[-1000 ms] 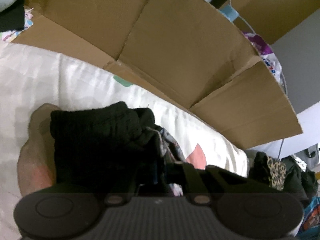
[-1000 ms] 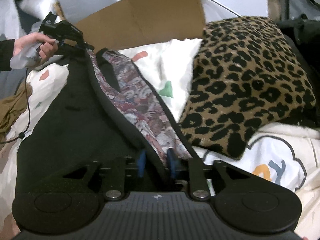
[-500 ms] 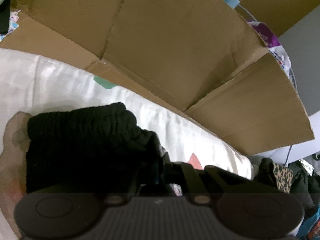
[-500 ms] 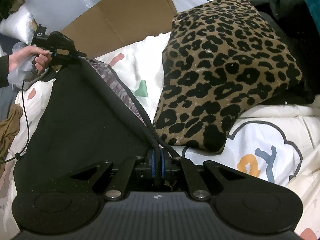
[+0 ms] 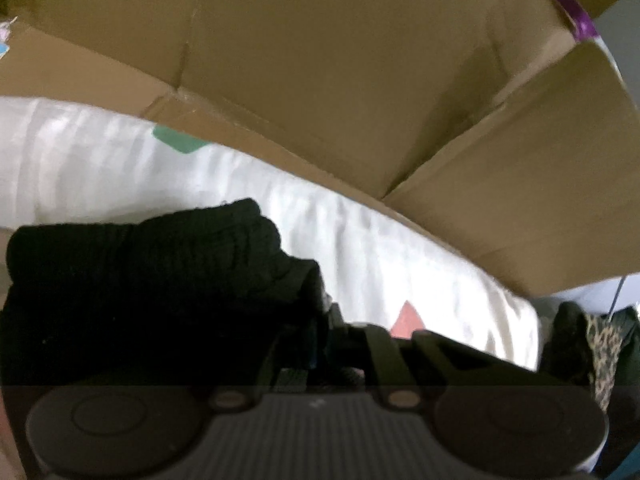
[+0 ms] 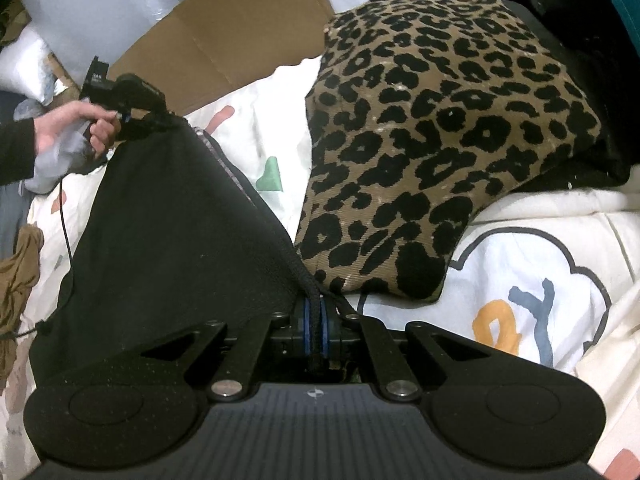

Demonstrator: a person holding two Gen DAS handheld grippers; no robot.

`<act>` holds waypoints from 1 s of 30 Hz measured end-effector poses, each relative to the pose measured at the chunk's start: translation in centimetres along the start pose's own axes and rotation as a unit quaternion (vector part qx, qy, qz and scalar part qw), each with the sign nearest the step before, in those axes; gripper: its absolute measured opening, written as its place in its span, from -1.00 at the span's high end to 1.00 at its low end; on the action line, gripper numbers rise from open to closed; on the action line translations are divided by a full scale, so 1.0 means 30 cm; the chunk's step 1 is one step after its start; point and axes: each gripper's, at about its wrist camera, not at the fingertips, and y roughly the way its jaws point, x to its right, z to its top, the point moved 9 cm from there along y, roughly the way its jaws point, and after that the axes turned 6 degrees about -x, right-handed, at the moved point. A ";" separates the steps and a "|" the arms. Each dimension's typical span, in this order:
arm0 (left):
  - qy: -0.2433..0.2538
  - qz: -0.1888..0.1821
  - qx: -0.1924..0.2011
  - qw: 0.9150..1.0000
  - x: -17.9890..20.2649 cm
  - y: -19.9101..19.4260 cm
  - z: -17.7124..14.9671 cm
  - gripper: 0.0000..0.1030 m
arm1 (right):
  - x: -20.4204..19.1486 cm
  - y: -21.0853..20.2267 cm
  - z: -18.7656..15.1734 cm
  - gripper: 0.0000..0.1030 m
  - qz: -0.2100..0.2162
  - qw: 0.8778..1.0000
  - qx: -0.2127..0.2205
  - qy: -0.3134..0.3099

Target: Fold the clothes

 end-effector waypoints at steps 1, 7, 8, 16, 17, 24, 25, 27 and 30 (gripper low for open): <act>0.008 0.001 0.000 1.000 0.009 -0.009 -0.003 0.79 | 0.001 0.000 0.001 0.89 0.000 1.000 -0.001 0.004; 0.086 -0.007 -0.012 0.996 0.082 -0.107 -0.041 0.39 | -0.007 -0.019 0.003 0.90 -0.010 1.000 0.000 0.005; 0.100 -0.009 -0.015 0.995 0.095 -0.125 -0.048 0.39 | -0.011 -0.020 0.001 0.90 -0.015 1.000 0.000 0.001; 0.208 0.012 -0.055 0.977 0.138 -0.128 -0.168 0.40 | -0.015 -0.019 0.002 0.91 -0.028 1.000 0.004 0.003; 0.209 0.014 -0.057 0.976 0.136 -0.106 -0.174 0.40 | -0.014 -0.019 0.003 0.91 -0.029 1.000 0.004 0.003; 0.213 0.031 -0.058 0.975 0.153 0.032 -0.198 0.39 | -0.008 -0.024 0.010 0.91 -0.032 0.999 0.000 0.000; 0.214 0.033 -0.056 0.975 0.160 0.047 -0.198 0.39 | -0.007 -0.024 0.012 0.91 -0.033 0.999 -0.001 -0.001; 0.209 0.034 -0.054 0.976 0.167 0.058 -0.190 0.39 | -0.006 -0.027 0.017 0.91 -0.038 0.999 -0.002 -0.004; 0.203 0.034 -0.053 0.977 0.179 0.073 -0.178 0.39 | -0.008 -0.034 0.022 0.91 -0.047 0.999 -0.001 -0.007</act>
